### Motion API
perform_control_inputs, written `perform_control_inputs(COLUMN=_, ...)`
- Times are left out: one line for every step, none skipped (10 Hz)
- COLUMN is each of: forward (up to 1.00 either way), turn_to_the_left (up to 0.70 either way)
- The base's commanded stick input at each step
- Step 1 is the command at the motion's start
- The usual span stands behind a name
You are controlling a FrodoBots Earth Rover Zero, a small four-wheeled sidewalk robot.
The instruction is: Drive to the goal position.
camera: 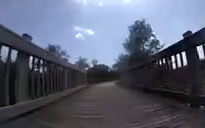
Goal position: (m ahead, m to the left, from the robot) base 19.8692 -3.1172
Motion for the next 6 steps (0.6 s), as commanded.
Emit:
perform_control_inputs(forward=0.85, turn_to_the_left=0.00)
perform_control_inputs(forward=0.85, turn_to_the_left=0.00)
perform_control_inputs(forward=0.85, turn_to_the_left=0.00)
perform_control_inputs(forward=0.85, turn_to_the_left=0.00)
perform_control_inputs(forward=0.85, turn_to_the_left=0.00)
perform_control_inputs(forward=0.85, turn_to_the_left=0.00)
